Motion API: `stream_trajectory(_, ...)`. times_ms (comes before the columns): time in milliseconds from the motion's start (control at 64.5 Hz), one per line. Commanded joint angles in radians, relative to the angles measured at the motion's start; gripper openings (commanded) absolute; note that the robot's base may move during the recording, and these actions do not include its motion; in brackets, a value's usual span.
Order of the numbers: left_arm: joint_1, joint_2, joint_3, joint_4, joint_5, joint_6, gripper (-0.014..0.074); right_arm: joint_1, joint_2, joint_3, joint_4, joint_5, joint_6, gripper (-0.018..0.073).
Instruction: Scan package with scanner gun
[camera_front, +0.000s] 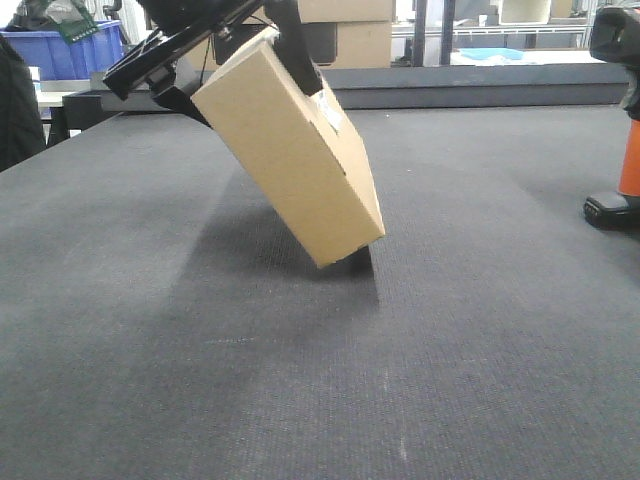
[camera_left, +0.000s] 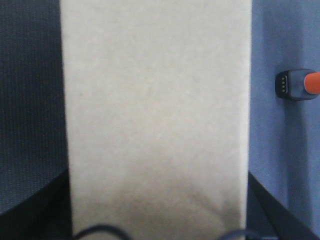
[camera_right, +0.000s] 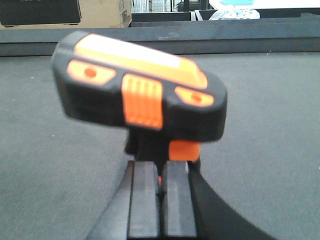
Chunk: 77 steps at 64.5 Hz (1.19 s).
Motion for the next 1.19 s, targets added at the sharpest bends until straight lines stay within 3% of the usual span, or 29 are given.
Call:
stream_trajectory(0, -0.005, -0.005, -0.008, -0.006, -0.014, 0.001, -0.0111, -0.006, 0.025, -0.020, -0.005, 0.009, 0.000, 0.0020)
stream_trajectory(155, -0.005, -0.005, -0.008, -0.006, -0.010, 0.001, -0.0111, -0.006, 0.068, -0.026, -0.001, -0.004, 0.093, 0.0431)
stream_trajectory(279, -0.005, -0.005, -0.008, -0.006, -0.010, 0.001, -0.0111, -0.006, 0.114, -0.029, 0.001, -0.070, 0.114, 0.0563)
stream_trajectory(403, -0.005, -0.005, -0.008, -0.006, -0.010, 0.001, -0.0111, -0.006, 0.169, -0.029, 0.022, -0.131, 0.114, 0.0561)
stream_trajectory(667, -0.005, -0.005, -0.008, 0.003, -0.010, 0.001, -0.0111, 0.006, 0.208, -0.069, 0.041, -0.122, 0.114, 0.0561)
stream_trajectory(868, -0.005, -0.005, -0.008, 0.003, -0.010, 0.001, -0.0111, 0.043, 0.208, -0.135, 0.062, -0.002, 0.114, 0.0561)
stream_trajectory(1179, -0.005, -0.005, -0.008, 0.021, -0.010, 0.001, -0.0111, 0.052, 0.247, -0.217, 0.108, 0.013, 0.114, 0.0561)
